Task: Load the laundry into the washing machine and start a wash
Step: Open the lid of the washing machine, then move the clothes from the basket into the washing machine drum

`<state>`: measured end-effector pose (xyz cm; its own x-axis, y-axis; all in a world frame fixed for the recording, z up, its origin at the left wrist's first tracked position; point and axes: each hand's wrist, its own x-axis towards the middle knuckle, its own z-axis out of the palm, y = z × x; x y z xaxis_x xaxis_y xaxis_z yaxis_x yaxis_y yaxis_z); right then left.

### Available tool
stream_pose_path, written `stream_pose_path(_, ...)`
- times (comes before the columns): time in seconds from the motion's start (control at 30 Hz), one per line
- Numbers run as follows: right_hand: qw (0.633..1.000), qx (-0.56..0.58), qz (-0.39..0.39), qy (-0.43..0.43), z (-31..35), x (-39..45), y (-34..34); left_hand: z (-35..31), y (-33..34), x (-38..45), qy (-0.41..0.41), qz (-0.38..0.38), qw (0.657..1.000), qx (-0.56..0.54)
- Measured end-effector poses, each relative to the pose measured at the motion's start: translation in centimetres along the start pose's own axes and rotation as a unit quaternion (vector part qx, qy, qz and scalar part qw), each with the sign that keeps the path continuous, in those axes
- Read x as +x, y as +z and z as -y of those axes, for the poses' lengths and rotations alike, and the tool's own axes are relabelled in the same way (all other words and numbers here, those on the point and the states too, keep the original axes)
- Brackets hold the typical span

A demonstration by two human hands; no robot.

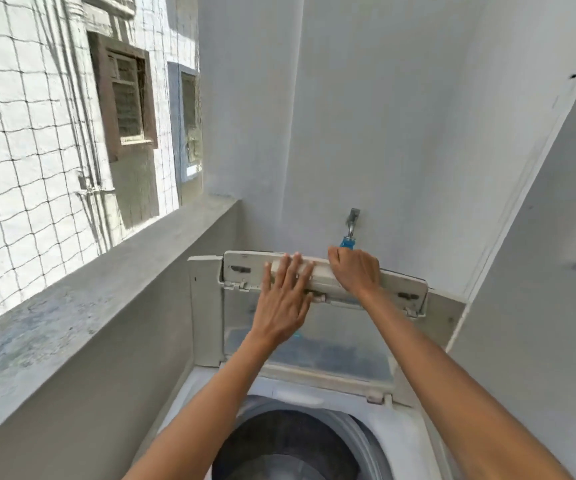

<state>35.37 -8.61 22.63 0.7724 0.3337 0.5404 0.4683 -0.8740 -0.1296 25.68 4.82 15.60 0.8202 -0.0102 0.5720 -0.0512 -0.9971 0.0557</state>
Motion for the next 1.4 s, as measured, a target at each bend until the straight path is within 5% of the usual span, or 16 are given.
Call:
stream_pose_path(0.43,0.983,-0.026,-0.124,-0.136,-4.1,-2.4,6.9,0.7,4.4,7.6,-0.064,0.105,0.992,0.038)
stream_pose_path(0.63,0.991,-0.018,-0.054,-0.12,-3.4,-4.0,5.0,-0.6,1.6,6.9,-0.069,0.164,0.984,-0.007)
stream_pose_path(0.77,0.997,0.003,0.03,-0.071,-2.2,-7.1,2.8,-2.8,0.3,3.3,-0.065,0.154,0.984,-0.068)
stream_pose_path(0.97,0.997,0.038,0.018,0.067,-4.6,-20.0,0.8,-12.5,3.1,-7.3,-0.015,0.167,0.976,-0.138)
stream_pose_path(1.23,0.967,-0.004,0.094,0.239,-15.9,-40.5,0.0,-28.7,8.5,-17.6,0.117,0.322,0.925,-0.165)
stream_pose_path(1.4,0.936,0.009,0.149,0.318,-25.1,-47.0,1.2,-38.4,13.7,-18.2,0.087,0.368,0.901,-0.21)
